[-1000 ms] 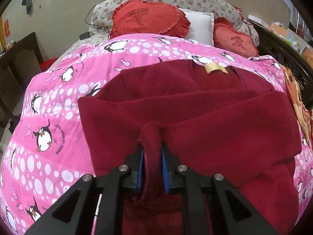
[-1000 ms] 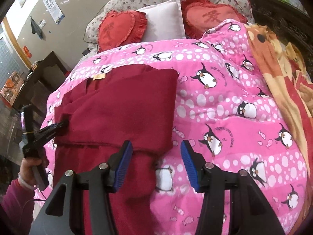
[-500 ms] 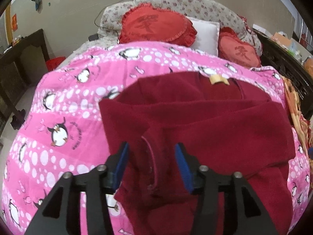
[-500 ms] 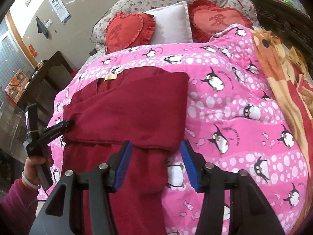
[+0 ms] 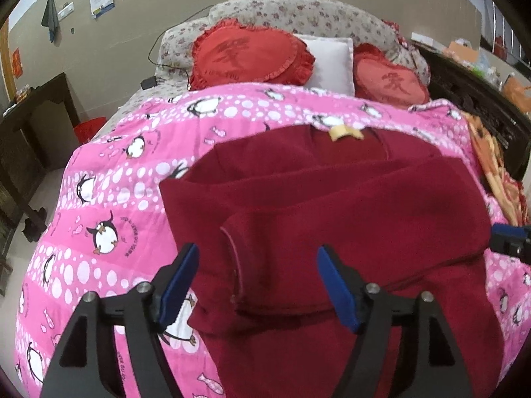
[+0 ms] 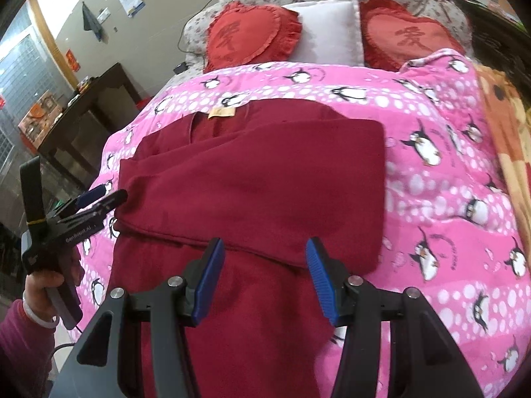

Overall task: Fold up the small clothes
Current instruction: 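Open the left gripper, release the fold and lift both grippers away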

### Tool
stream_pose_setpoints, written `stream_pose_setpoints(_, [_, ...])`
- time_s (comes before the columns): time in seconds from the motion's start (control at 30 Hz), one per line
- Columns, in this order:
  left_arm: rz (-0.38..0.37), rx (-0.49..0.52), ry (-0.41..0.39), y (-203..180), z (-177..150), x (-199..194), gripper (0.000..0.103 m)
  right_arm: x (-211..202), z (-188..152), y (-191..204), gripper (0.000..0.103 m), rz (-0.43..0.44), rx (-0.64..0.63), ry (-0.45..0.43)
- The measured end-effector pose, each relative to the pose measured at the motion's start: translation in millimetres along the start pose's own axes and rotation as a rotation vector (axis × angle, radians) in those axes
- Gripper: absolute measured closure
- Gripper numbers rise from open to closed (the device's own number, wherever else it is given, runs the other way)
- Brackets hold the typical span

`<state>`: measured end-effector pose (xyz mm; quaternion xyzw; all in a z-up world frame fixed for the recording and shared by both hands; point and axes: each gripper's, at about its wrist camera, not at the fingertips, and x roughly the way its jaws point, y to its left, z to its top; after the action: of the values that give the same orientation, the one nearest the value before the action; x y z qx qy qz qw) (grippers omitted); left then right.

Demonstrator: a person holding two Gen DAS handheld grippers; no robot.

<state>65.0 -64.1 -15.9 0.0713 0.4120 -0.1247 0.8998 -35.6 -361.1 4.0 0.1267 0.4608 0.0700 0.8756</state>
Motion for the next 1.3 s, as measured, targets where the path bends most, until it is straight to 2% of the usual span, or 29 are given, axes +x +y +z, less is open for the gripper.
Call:
stream_pose_setpoints(0.2, [0.031, -0.037, 0.042, 8.5, -7.6, 21.6, 0.023, 30.3, 11.1, -7.8, 0.074, 0.016, 0.013, 0.01])
stream_pose_setpoints(0.4, [0.052, -0.061, 0.082, 17.9, -10.8, 43.1, 0.022, 63.2, 17.7, -21.0, 0.074, -0.01, 0.011, 0.068])
stream_pose_setpoints(0.6, [0.056, -0.059, 0.068, 17.7, -9.5, 43.1, 0.021, 28.5, 10.9, -12.6, 0.074, -0.047, -0.061, 0.017])
stream_pose_setpoints(0.67, [0.06, -0.053, 0.064, 16.6, -10.2, 43.1, 0.021, 22.6, 8.0, -18.8, 0.074, -0.058, -0.051, 0.006])
stream_pose_setpoints(0.73, [0.064, -0.055, 0.062, 16.3, -11.2, 41.9, 0.021, 28.7, 5.2, -29.6, 0.074, -0.094, -0.015, 0.026])
stream_pose_setpoints(0.8, [0.068, -0.058, 0.067, 15.8, -11.7, 39.2, 0.021, 41.4, 2.2, -37.7, 0.074, -0.089, 0.006, 0.056])
stream_pose_setpoints(0.93, [0.076, -0.038, 0.056, 13.9, -14.2, 23.0, 0.021, 37.1, 2.3, -30.1, 0.074, -0.117, -0.037, 0.05])
stream_pose_setpoints(1.1, [0.074, -0.028, 0.036, 13.9, -17.6, -3.2, 0.021, -0.1, -4.1, -18.9, 0.074, -0.069, -0.048, 0.014])
stream_pose_setpoints(1.2, [0.069, -0.021, 0.02, 10.6, -21.6, -20.0, 0.021, -16.0, -12.5, -17.2, 0.074, -0.046, -0.048, 0.024])
stream_pose_setpoints(1.3, [0.059, -0.017, 0.017, 7.1, -27.4, -31.6, 0.021, -30.6, -22.6, -17.5, 0.074, -0.05, -0.033, 0.012])
